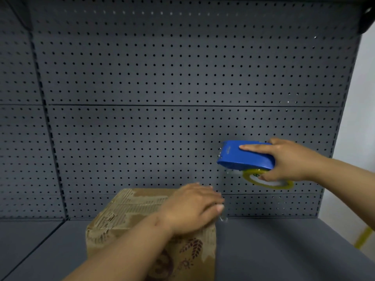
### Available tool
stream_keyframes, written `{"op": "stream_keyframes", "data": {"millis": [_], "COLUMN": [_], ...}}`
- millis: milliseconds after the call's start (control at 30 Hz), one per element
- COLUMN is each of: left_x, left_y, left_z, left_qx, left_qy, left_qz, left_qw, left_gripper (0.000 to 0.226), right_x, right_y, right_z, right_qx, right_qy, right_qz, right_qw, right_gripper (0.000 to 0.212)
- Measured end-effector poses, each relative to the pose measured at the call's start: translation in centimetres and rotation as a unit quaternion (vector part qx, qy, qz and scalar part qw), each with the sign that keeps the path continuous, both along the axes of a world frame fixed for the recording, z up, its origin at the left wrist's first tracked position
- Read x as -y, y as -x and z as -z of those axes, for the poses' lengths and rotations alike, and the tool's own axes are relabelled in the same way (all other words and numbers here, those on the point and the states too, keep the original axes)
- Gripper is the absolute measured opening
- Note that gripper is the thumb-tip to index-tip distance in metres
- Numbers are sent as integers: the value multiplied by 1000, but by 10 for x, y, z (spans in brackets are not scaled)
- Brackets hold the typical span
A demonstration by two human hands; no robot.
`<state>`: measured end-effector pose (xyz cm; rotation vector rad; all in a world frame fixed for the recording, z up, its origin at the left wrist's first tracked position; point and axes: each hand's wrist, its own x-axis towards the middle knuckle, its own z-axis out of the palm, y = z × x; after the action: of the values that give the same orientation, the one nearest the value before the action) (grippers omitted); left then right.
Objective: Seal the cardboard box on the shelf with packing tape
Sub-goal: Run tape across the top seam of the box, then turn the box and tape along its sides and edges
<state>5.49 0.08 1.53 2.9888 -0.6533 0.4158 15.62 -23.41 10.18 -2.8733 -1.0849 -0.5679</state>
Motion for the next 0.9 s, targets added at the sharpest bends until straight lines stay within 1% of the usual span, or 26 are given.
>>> {"op": "stream_keyframes", "data": {"millis": [100,200,300,333,367,400,433,500,567,600,667,700,767,800,833,900], "left_x": [7,9,12,11,10,9,7,2,-7,-14,-36,-50,-79,-95,-110,-136], "left_y": [-7,-10,-12,-14,-14,-14,-14,-12,-9,-9,-12,-13,-16,-17,-17,-18], "left_z": [7,13,15,16,15,14,12,7,-3,-10,-26,-34,-49,-56,-62,-72], "left_qx": [-85,-90,-94,-108,-135,-166,-194,-205,-157,-126,-98,-101,-123,-139,-154,-182], "left_qy": [-76,-82,-63,-44,-4,61,145,333,496,565,670,706,749,758,760,751], "left_qz": [30,30,20,15,8,0,-6,-7,-14,-25,-55,-68,-80,-81,-81,-64], "left_qw": [993,992,993,993,991,984,970,920,854,815,734,698,646,632,627,632], "left_gripper": [54,58,61,64,68,70,70,55,32,26,25,26,32,36,38,38], "right_x": [4,5,0,-3,-6,-10,-14,-24,-37,-44,-62,-73,-97,-111,-124,-152], "right_y": [0,1,2,4,6,8,11,17,26,31,41,46,56,61,66,79], "right_z": [5,10,7,5,3,1,-1,-5,-9,-10,-12,-12,-10,-9,-8,-6], "right_qx": [-5,-13,-14,-13,-14,-13,-10,3,12,13,14,16,17,15,13,11], "right_qy": [-8,-12,-26,-36,-47,-59,-69,-86,-104,-113,-120,-121,-137,-145,-151,-158], "right_qz": [7,12,15,16,16,15,12,9,9,9,10,11,12,11,9,10], "right_qw": [1000,1000,999,999,999,998,997,996,995,994,993,992,990,989,988,987], "right_gripper": [77,76,77,78,78,78,78,78,78,78,78,77,76,76,75,73]}}
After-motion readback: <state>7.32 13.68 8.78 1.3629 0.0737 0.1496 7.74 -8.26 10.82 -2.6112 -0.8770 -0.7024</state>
